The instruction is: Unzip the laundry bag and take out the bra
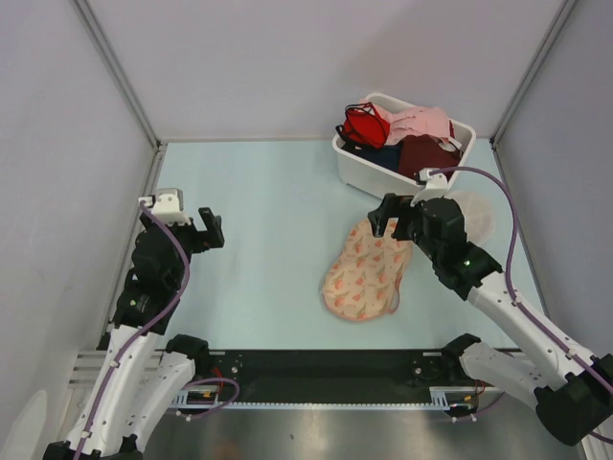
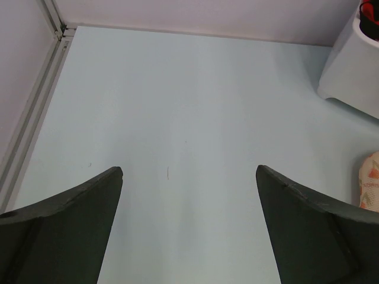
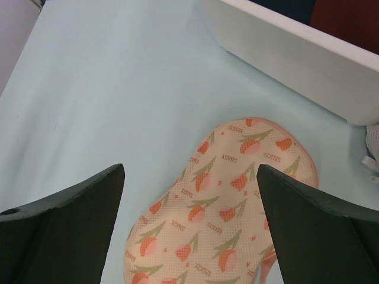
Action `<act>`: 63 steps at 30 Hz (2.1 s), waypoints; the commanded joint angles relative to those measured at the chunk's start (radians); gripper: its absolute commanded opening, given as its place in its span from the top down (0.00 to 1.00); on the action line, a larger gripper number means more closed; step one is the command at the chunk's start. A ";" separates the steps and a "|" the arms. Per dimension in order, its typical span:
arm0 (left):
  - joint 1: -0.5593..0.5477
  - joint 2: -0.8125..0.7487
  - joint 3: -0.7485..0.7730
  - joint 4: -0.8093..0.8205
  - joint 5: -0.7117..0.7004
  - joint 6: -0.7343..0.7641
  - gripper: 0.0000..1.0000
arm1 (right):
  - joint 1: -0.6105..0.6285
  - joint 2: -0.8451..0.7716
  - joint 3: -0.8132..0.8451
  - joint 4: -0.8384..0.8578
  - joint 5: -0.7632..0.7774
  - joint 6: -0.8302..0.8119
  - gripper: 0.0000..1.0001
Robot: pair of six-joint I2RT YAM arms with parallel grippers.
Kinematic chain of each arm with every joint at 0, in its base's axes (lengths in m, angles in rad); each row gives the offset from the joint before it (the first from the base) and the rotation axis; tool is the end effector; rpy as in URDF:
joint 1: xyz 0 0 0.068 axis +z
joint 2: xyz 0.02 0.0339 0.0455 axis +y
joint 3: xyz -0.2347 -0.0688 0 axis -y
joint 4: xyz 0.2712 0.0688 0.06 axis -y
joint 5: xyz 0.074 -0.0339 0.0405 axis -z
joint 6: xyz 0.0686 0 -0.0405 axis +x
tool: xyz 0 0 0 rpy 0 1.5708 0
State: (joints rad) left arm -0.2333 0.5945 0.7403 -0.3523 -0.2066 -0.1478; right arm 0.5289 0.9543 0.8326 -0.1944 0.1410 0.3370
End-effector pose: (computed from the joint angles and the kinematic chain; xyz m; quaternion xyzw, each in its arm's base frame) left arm 0.2205 -0.0379 0.3148 -0.0320 0.7742 -0.0402 0.6309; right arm 0.2601 0.1409 0.2875 -0.0362 0.8078 0.1939 0.5554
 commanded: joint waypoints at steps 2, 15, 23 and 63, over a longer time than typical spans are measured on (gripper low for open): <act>0.008 -0.002 0.001 0.035 -0.005 0.016 0.00 | 0.000 0.004 0.030 0.047 0.034 0.000 0.00; 0.008 -0.005 -0.002 0.047 0.070 0.033 0.00 | -0.020 0.043 0.043 -0.051 0.101 0.097 0.01; 0.008 0.010 -0.004 0.053 0.142 0.044 0.00 | -0.056 0.066 -0.022 -0.195 0.100 0.266 0.00; 0.008 0.021 0.001 0.038 0.141 0.040 0.00 | 0.220 0.887 0.431 0.136 -0.262 0.152 0.03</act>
State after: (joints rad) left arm -0.2333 0.6209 0.7345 -0.3382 -0.0673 -0.1223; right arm 0.7212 1.8599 1.1812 -0.0490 -0.0837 0.5602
